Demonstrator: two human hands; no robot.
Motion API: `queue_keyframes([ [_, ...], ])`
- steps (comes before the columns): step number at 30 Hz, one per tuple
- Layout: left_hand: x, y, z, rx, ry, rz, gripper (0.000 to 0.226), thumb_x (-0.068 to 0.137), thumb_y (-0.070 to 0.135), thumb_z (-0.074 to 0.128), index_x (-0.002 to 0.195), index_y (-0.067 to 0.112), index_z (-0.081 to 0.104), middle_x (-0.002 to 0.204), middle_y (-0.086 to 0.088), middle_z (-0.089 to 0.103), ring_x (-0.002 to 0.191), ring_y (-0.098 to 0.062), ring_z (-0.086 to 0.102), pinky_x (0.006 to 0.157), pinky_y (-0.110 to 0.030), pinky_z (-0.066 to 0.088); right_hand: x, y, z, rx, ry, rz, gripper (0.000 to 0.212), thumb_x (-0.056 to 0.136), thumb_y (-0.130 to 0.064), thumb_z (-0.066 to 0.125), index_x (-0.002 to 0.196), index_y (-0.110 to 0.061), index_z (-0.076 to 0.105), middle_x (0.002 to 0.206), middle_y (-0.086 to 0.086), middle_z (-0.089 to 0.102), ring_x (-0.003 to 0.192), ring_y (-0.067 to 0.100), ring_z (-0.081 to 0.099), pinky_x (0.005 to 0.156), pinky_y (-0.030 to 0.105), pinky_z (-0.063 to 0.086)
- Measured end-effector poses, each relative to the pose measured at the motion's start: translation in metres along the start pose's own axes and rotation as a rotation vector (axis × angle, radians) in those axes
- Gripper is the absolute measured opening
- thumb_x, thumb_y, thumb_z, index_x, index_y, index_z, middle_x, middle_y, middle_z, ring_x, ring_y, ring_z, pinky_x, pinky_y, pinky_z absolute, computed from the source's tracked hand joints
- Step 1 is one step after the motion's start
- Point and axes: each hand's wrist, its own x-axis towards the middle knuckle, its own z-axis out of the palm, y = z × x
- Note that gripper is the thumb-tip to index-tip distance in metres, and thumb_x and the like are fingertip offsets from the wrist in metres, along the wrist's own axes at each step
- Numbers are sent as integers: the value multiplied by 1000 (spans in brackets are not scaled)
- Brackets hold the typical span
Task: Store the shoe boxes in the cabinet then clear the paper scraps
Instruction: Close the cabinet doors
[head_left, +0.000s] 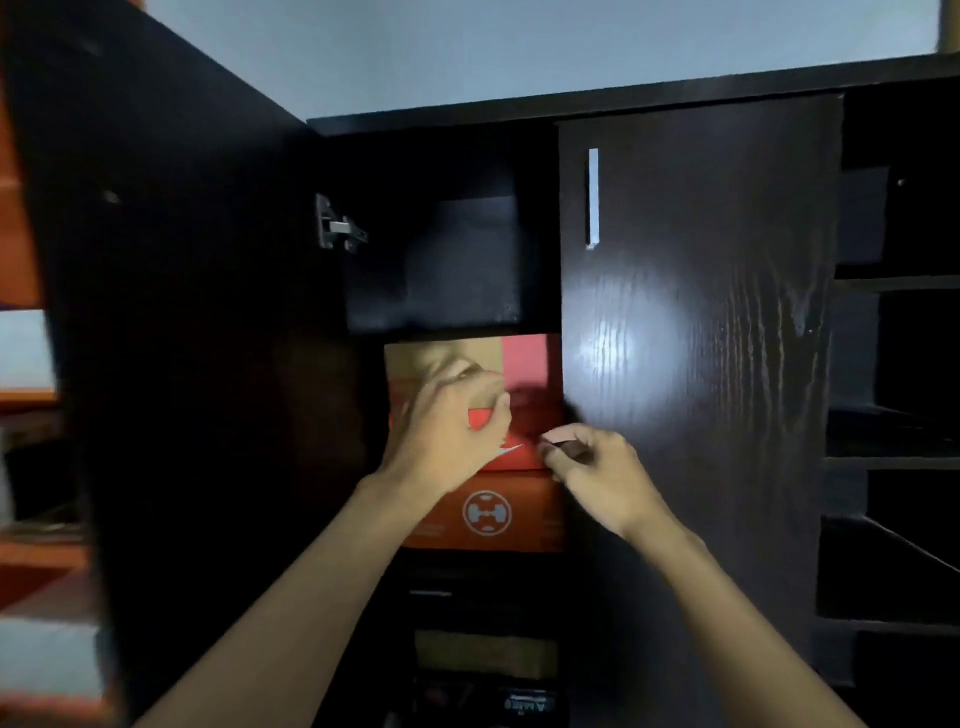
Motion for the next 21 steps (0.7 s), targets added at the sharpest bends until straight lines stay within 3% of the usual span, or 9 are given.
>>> queue_keyframes([
  [4,-22,-7,-74,334,324,-55,41,85,33,60,122,17,62,139,-13,48,135,-30,37,110,-43,38,-28,-40,36,139,-89,-121,8,88,-21,72,89,-29,73,84,-14,73,81,-3,66,76,6,46],
  [8,-40,-23,-132,484,416,-339,78,84,43,61,150,20,26,157,-21,10,147,-38,5,119,-52,6,-47,-71,68,187,-136,-174,15,89,-21,71,97,-33,68,96,-14,68,87,-15,58,75,0,40],
  [10,-47,-29,-151,390,434,-483,92,85,41,64,154,17,9,158,-20,4,147,-36,6,120,-51,6,-52,-86,77,194,-181,-195,15,90,-26,69,102,-36,66,100,-18,65,89,-12,59,73,3,41],
  [13,-51,-37,-167,235,423,-617,91,89,38,64,155,12,7,158,-13,12,146,-29,16,117,-44,27,-55,-103,85,177,-244,-242,18,93,-33,66,111,-34,65,103,-18,63,97,-5,57,72,5,39],
  [15,-50,-38,-175,210,456,-655,86,90,37,63,154,11,11,156,-12,23,144,-27,23,110,-35,31,-56,-109,89,156,-242,-286,20,93,-34,65,113,-32,65,104,-16,63,100,-4,57,73,6,37],
  [18,-44,-34,-184,174,474,-723,72,94,34,58,152,11,23,150,-12,35,141,-27,32,107,-35,34,-56,-111,89,158,-247,-303,22,93,-36,65,115,-33,65,105,-17,64,102,-3,58,75,9,39],
  [21,-45,-19,-181,195,492,-634,56,96,29,55,146,10,38,140,-9,47,130,-22,45,99,-25,36,-58,-112,85,178,-252,-320,24,93,-38,64,117,-35,63,108,-18,64,103,-6,57,82,15,44],
])
